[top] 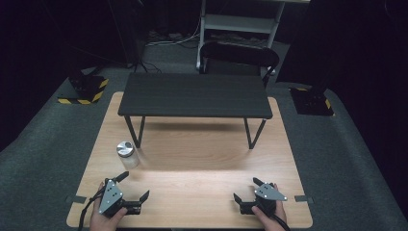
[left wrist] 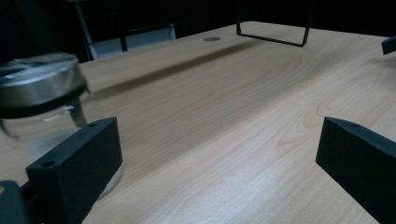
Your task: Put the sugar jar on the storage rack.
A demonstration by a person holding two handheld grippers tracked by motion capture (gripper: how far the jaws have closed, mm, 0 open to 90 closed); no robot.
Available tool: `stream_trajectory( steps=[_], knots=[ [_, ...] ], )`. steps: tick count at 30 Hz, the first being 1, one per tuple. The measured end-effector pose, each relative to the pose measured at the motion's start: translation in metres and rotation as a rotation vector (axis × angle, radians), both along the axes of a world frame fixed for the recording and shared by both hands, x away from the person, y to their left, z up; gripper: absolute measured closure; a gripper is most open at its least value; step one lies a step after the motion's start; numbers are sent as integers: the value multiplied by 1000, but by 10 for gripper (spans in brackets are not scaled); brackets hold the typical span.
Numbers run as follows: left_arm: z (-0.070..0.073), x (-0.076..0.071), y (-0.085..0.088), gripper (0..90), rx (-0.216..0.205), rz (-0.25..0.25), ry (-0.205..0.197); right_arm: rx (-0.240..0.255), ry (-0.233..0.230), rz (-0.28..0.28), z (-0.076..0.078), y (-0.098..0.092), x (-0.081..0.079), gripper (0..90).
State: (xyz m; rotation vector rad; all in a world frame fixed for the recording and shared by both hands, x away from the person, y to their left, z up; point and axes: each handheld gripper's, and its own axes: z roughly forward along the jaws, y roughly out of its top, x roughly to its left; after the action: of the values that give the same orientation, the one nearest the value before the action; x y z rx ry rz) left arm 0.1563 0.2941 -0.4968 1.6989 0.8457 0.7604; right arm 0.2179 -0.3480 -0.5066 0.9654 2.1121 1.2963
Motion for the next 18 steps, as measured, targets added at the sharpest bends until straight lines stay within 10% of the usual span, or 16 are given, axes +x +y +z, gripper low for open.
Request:
stream_trajectory(
  steps=[18],
  knots=[
    [1, 4, 9, 5, 8, 158, -20, 1, -4, -4, 0, 0, -1, 7]
  ],
)
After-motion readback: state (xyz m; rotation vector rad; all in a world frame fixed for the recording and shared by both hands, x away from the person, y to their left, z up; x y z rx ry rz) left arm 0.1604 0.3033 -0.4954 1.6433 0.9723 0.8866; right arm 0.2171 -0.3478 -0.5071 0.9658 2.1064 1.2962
